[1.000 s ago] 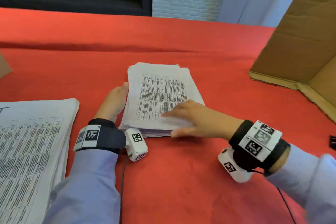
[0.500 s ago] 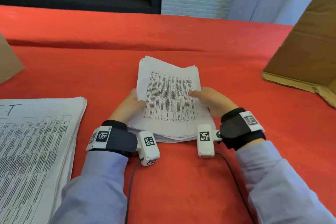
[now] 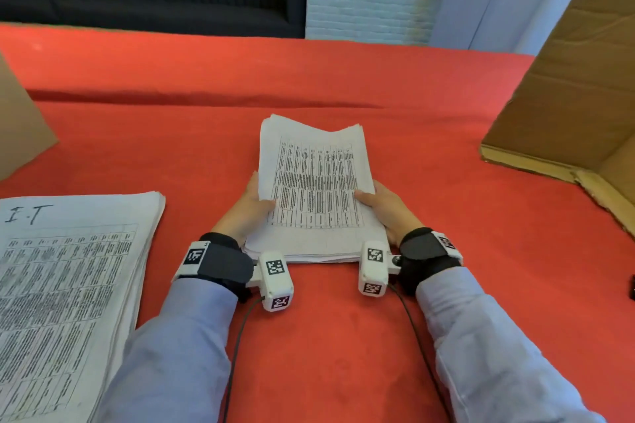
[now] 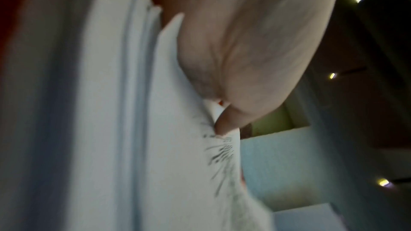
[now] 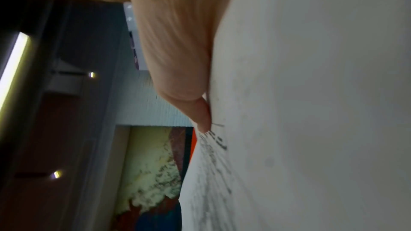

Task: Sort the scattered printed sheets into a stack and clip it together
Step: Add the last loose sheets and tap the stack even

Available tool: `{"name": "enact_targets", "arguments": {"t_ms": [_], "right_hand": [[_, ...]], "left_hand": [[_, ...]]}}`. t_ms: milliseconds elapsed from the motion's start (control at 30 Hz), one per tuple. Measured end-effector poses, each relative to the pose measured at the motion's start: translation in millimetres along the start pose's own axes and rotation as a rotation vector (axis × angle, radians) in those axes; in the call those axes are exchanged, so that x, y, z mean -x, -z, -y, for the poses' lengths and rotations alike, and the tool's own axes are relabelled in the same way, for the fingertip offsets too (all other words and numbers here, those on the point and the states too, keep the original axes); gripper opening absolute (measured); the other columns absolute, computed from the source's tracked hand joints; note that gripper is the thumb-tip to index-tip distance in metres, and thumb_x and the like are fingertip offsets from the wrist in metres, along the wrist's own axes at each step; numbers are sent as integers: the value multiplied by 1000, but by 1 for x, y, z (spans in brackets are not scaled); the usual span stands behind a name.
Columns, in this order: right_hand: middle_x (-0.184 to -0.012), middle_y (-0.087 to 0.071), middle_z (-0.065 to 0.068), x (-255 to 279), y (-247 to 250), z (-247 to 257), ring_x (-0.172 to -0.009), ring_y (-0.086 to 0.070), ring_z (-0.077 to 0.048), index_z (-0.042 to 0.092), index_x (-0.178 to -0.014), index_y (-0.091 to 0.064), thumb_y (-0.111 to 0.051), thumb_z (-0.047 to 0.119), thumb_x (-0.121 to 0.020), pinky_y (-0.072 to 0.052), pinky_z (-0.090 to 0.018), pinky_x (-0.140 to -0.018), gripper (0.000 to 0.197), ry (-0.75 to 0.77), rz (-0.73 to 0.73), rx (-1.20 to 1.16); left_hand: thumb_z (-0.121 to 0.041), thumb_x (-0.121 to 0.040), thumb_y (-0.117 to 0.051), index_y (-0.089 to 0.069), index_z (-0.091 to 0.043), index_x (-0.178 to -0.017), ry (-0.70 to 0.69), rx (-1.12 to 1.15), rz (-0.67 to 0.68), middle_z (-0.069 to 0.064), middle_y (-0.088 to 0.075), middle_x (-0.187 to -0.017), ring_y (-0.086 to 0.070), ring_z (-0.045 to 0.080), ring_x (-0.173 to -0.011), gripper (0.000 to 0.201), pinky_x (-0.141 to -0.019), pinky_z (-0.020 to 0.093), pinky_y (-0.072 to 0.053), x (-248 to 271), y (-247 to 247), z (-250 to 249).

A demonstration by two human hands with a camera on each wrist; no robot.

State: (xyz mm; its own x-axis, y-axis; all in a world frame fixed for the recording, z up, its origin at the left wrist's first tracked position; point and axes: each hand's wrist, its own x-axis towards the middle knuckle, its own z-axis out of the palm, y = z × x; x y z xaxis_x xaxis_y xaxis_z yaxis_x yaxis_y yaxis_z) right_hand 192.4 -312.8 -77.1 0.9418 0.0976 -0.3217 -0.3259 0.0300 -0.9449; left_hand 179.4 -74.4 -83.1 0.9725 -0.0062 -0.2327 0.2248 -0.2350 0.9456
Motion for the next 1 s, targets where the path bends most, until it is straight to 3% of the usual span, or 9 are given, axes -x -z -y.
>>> {"name": "enact_targets", "arguments": {"t_ms": [167, 300, 400, 467, 567, 633, 700, 833, 1000], "right_hand": [[-121, -61, -13, 28, -3, 25, -109, -61, -34, 15, -144, -33, -46, -4, -96, -49, -52, -96, 53, 64, 67, 58], [-133, -57, -13, 49, -6, 76, -121, -57, -31, 15, -142, -36, -47, -5, -95, -42, -50, -106, 53, 309, 137, 132], [-136, -55, -10, 69, -24, 120, -123, -55, -25, 12, -140, -37, -43, -1, -99, -45, -40, -104, 43, 554, 120, 160], [-133, -56, -8, 77, -23, 141, -121, -56, -21, 7, -140, -39, -43, 1, -99, -47, -33, -103, 41, 679, 94, 164], [-129, -61, -5, 82, -12, 153, -117, -60, -15, 5, -137, -44, -54, 10, -96, -50, -29, -97, 43, 734, 112, 200], [-119, -65, -4, 85, -11, 147, -107, -63, -14, 4, -130, -53, -67, 24, -86, -51, -31, -95, 50, 709, 148, 154], [-113, -69, -5, 85, -15, 135, -103, -63, -16, 8, -119, -63, -74, 31, -78, -50, -38, -98, 48, 684, 156, 158], [-108, -67, -29, 88, -43, 129, -88, -56, -17, -6, -103, -65, -70, 24, -84, -50, -56, -88, 36, 710, -82, 73], [-86, -64, -10, 105, -64, 160, -80, -57, -20, -5, -91, -65, -67, 19, -87, -49, -39, -75, 25, 836, -92, -78]], "left_hand": [[7, -82, -35, -64, -14, -88, -23, 144, -264, 11, -65, -98, -59, 25, -91, 36, -79, 35, -46, 25, 6, -21], [0, -91, -31, -47, 3, -120, -288, 159, -414, 24, -56, -118, -54, 33, -109, 33, -89, 39, -45, 46, 16, -79], [-2, -96, -30, -47, -9, -97, -595, 251, -569, 7, -50, -80, -47, -7, -65, 18, -62, 10, -38, 73, 15, -135], [-5, -100, -30, -34, -27, -77, -710, 251, -603, -13, -31, -71, -39, -13, -53, 32, -56, 5, -32, 88, 17, -163], [-23, -102, -31, -43, -29, -90, -758, 231, -572, -21, -44, -88, -45, -27, -74, 18, -74, 1, -35, 91, 28, -169], [-43, -95, -33, -49, -12, -116, -732, 192, -575, -6, -58, -112, -54, -4, -104, 40, -93, 23, -40, 85, 34, -156], [-52, -89, -39, -49, -9, -116, -717, 165, -598, -4, -59, -106, -54, 13, -98, 52, -89, 36, -40, 80, 31, -137], [-14, -98, -38, -44, 4, -125, -747, 94, -706, 2, -54, -90, -46, 7, -74, 33, -70, 22, -32, 81, 6, -134], [-4, -94, -33, -43, 4, -111, -1000, -5, -760, -3, -51, -84, -44, 7, -69, 21, -63, 24, -35, 98, -8, -167]]}}
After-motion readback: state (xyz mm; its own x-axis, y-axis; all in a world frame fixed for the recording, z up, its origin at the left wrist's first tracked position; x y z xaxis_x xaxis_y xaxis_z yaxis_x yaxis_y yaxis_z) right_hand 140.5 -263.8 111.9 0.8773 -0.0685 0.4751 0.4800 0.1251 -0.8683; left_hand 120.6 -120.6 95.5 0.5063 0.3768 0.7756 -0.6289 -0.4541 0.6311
